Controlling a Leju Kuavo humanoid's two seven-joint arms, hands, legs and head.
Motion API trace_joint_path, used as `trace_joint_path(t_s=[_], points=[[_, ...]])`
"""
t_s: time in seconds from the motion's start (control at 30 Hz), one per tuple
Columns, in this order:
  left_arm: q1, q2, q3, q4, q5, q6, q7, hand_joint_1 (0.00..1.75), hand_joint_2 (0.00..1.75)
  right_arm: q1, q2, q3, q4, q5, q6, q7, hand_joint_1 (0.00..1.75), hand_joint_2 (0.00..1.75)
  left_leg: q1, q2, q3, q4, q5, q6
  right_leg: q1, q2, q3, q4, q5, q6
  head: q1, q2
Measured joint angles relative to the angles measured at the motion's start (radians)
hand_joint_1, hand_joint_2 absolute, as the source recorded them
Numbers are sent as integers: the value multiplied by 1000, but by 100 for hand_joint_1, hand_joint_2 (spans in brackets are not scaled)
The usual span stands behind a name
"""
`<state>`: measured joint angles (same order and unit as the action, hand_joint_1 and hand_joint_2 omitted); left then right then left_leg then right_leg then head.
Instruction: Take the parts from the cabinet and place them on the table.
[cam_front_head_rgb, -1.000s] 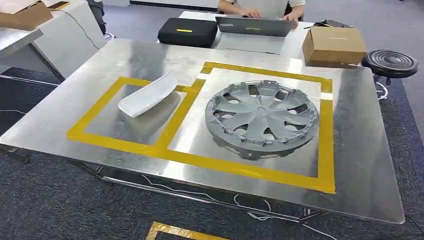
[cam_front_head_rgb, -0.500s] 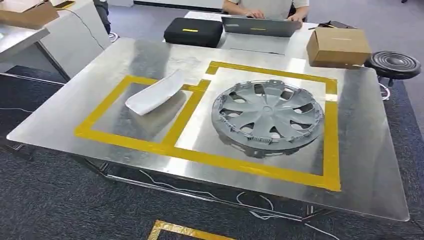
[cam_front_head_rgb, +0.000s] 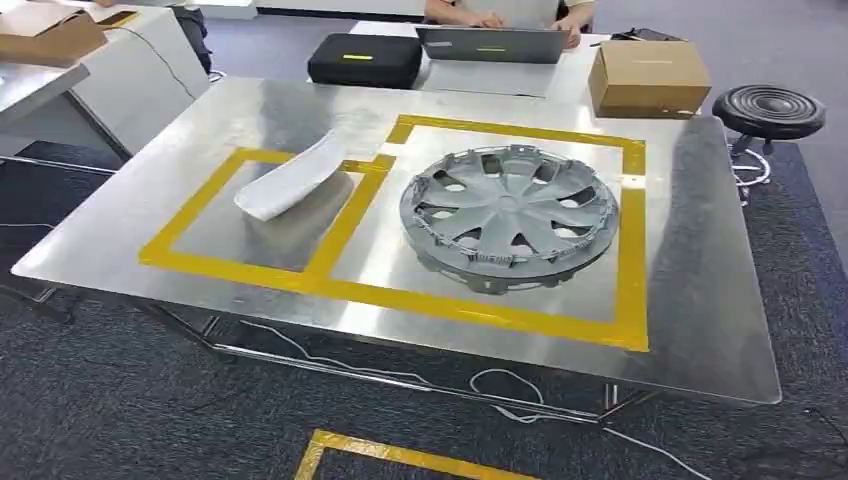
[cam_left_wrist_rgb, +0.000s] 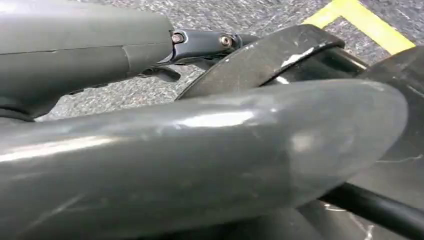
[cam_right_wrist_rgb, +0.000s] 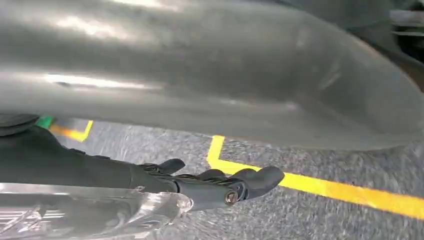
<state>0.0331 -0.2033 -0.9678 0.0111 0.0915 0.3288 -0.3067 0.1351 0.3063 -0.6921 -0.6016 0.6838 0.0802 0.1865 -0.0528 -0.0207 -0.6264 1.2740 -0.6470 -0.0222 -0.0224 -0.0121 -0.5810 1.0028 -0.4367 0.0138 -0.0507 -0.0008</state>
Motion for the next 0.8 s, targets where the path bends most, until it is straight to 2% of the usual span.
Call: trace_joint_path(t_s=[0.03,0.07,0.1,0.13,0.17,0.2,0.23,0.3,0.33,0.37,0.43,0.47,0.5,0.53,0.57,0.6,0.63,0.67,0.7,0.73,0.8], points=[[-1,6,0,0,-14,-5,0,0,0,-2,0,-18,-5,44,16,-12,0,0,2,0,24,-21,27,-3,-2,0,-10,0,9,4,0,0],[-4,13,1,0,-30,-25,6,0,0,-5,0,-41,-11,85,17,-30,0,0,6,0,63,-78,67,-7,-7,1,-21,2,17,11,0,0],[-7,21,2,0,-47,-56,22,0,0,-11,1,-68,-20,116,25,-50,0,0,11,0,112,-157,102,-17,-12,1,-30,4,24,18,0,0],[-10,22,2,0,-58,-78,36,0,0,-16,1,-92,-29,134,32,-63,0,0,23,-1,163,-240,119,-36,-11,3,-38,9,31,27,-1,0],[-10,25,2,-1,-62,-88,49,0,0,-21,0,-116,-43,144,36,-70,0,0,34,-10,203,-304,113,-36,-8,8,-52,20,36,33,-14,0],[-13,28,2,-1,-65,-97,50,0,0,-26,2,-130,-47,147,39,-74,0,0,27,-19,192,-312,108,-4,-3,8,-62,26,45,39,-13,0],[-13,29,2,-1,-71,-99,50,0,0,-30,1,-150,-55,151,41,-76,0,0,28,-17,183,-310,109,8,-3,8,-65,27,53,42,-12,0],[-14,30,2,-1,-74,-101,50,0,0,-28,1,-170,-61,154,43,-77,0,0,24,-15,174,-304,119,28,-9,8,-66,22,67,40,-11,0],[-15,30,2,-1,-76,-102,50,0,0,-28,1,-180,-62,154,44,-77,0,0,25,-13,168,-304,126,39,-11,7,-73,30,52,44,-10,0],[-16,30,2,-1,-78,-102,50,0,0,-28,1,-186,-62,155,45,-77,0,0,24,-12,161,-304,134,49,-10,6,-85,61,9,47,-10,0],[-17,30,2,-1,-79,-102,49,0,0,-29,2,-193,-66,156,43,-78,0,0,19,-11,138,-304,153,61,-2,7,-131,222,-106,48,-8,0],[-18,30,2,-1,-81,-102,50,0,0,-30,2,-195,-67,158,41,-78,0,0,15,-11,127,-304,162,65,2,7,-149,300,-145,44,-9,0],[-18,29,2,-1,-84,-102,50,0,0,-29,2,-198,-67,161,41,-78,0,0,9,-11,117,-303,170,68,7,7,-151,342,-160,37,-8,0],[-19,29,2,-1,-85,-102,51,0,0,-29,3,-200,-67,162,41,-78,0,0,3,-11,110,-303,177,72,12,7,-131,339,-150,27,-8,0],[-20,28,2,-1,-87,-102,53,0,0,-29,3,-201,-68,162,41,-79,0,0,-3,-11,103,-303,184,74,21,7,-88,294,-123,13,-8,0],[-20,26,2,-1,-89,-103,56,0,0,-29,3,-202,-69,162,41,-79,0,0,-11,-11,98,-303,189,77,33,8,-25,210,-91,-6,-8,0],[-22,25,2,-1,-91,-106,56,0,0,-30,3,-203,-71,162,41,-79,0,0,-16,-11,94,-303,195,80,47,8,48,105,-68,-31,-8,0],[-22,20,2,-1,-92,-107,57,0,0,-32,2,-204,-74,162,41,-79,0,0,-17,-10,91,-302,200,81,58,1,94,24,-95,-61,-11,0],[-22,19,2,-1,-92,-107,59,0,0,-33,4,-205,-76,163,41,-81,0,0,-20,-10,86,-301,205,80,54,-4,110,2,-83,-47,-12,0],[-22,21,2,-1,-92,-107,59,0,0,-34,4,-206,-77,163,40,-82,0,0,-18,-8,84,-301,210,75,60,1,102,-1,-76,-38,-13,0],[-22,21,2,-1,-92,-107,59,0,0,-34,4,-209,-78,163,40,-80,0,0,-19,-8,79,-303,222,67,57,0,92,-10,-68,-35,-11,0]])
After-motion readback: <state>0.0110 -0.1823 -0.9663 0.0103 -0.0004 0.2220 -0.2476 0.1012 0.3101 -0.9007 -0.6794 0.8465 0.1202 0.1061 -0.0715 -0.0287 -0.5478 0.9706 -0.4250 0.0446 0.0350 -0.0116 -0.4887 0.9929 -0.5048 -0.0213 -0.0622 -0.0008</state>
